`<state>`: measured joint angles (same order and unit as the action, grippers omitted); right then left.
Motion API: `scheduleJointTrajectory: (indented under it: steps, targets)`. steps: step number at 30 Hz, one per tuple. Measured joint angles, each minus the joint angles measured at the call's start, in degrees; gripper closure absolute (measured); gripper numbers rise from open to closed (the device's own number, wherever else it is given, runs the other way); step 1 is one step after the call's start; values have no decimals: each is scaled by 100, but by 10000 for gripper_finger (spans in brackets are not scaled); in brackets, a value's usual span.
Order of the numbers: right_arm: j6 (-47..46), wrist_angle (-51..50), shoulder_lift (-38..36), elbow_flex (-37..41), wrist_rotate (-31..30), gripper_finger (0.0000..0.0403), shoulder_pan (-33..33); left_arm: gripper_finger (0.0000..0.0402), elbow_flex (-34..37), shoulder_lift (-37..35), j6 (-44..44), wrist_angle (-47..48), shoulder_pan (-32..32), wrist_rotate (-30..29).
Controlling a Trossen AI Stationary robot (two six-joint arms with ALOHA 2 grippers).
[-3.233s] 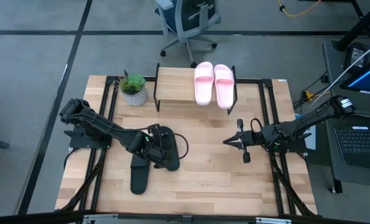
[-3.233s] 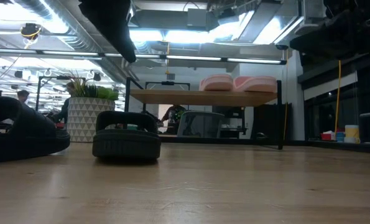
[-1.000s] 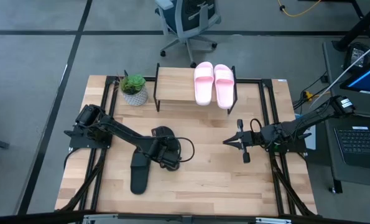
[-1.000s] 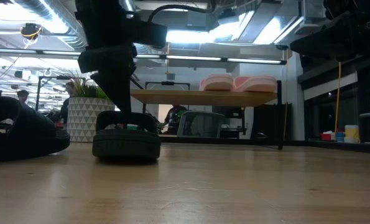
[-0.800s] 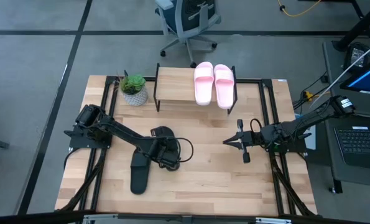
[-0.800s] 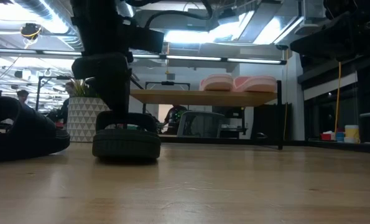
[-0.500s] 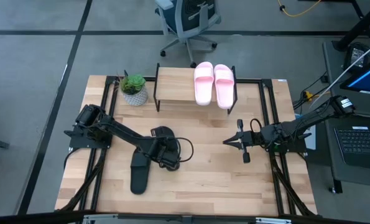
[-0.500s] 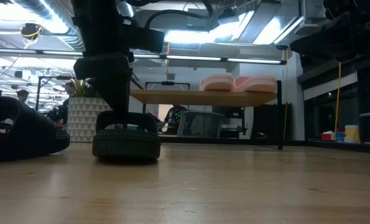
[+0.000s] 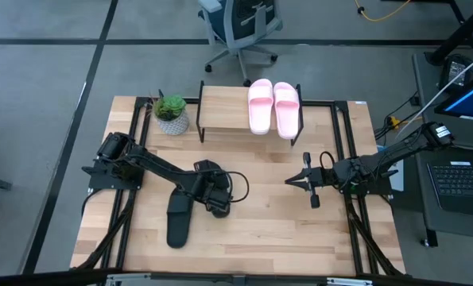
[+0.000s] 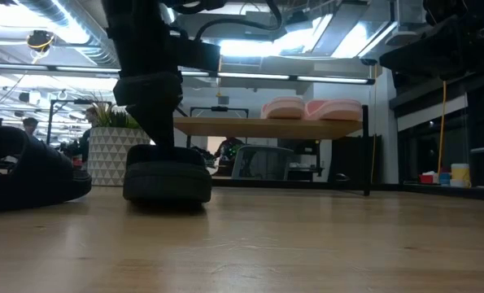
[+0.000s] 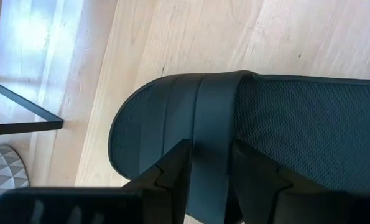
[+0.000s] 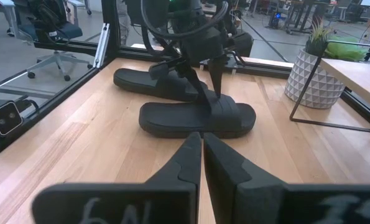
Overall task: Pick and place slides into the shelf
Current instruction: Put the top black slide on the shelf
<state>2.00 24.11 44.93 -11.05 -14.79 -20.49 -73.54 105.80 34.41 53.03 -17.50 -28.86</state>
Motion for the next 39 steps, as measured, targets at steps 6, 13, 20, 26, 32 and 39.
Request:
scheduleJointTrajectory:
  steps: [6, 13, 20, 26, 32, 39]
  targets:
    - [2, -1, 0, 0, 0, 382, 0, 298, -2, -2, -2, 1, -2, 2]
    - [2, -2, 0, 0, 0, 382, 0, 298, -2, -2, -3, 3, -2, 2]
    - [2, -2, 0, 0, 0, 382, 0, 304, -2, -2, -4, 6, -2, 2]
    - [2, -2, 0, 0, 0, 382, 0, 355, -2, -9, -4, 51, -2, -7]
    - [2, -2, 0, 0, 0, 382, 0, 395, -9, -11, -4, 49, -4, -7]
    - [2, -2, 0, 0, 0, 382, 0, 398, -9, -11, -8, 49, -9, -7]
